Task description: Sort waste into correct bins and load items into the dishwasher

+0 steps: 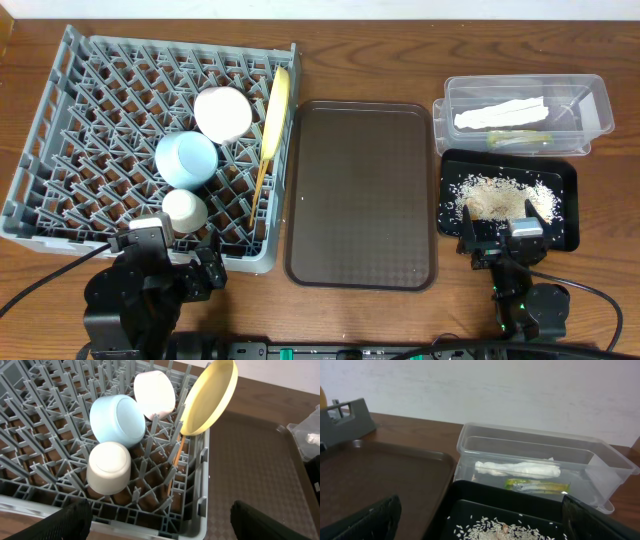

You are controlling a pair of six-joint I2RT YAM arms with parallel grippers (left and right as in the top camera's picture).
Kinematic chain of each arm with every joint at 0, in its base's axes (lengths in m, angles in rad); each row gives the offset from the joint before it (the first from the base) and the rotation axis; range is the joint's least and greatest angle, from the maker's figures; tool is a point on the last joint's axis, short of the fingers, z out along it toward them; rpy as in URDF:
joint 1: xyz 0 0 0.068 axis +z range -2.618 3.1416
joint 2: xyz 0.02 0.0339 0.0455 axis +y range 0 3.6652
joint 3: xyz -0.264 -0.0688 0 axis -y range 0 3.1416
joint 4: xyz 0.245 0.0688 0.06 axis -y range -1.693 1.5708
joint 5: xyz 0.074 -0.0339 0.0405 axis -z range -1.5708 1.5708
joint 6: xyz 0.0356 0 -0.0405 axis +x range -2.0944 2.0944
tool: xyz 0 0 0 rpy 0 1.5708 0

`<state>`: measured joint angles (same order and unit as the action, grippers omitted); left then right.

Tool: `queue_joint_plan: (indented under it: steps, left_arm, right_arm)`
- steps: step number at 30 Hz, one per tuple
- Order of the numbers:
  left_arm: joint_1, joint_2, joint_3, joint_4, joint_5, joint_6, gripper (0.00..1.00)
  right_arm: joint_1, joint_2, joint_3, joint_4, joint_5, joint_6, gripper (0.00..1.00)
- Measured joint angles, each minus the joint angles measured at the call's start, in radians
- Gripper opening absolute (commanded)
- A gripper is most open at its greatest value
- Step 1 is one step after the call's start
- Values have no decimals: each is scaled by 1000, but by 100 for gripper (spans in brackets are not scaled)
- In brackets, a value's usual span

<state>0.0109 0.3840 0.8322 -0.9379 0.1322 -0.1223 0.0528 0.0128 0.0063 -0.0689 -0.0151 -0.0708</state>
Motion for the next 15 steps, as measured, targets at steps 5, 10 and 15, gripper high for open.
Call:
queue_joint_plan:
  steps: [5,10,15]
  left_arm:
    - [0,0,-1,0,-2,8,91]
    - [0,-54,-79,51,-5,24,91]
    - [0,-181,-315,259,-6,27,91]
  right_arm:
    - [0,0,0,0,0,0,99]
    - [0,0,0,0,0,0,99]
    - [0,0,0,0,0,0,99]
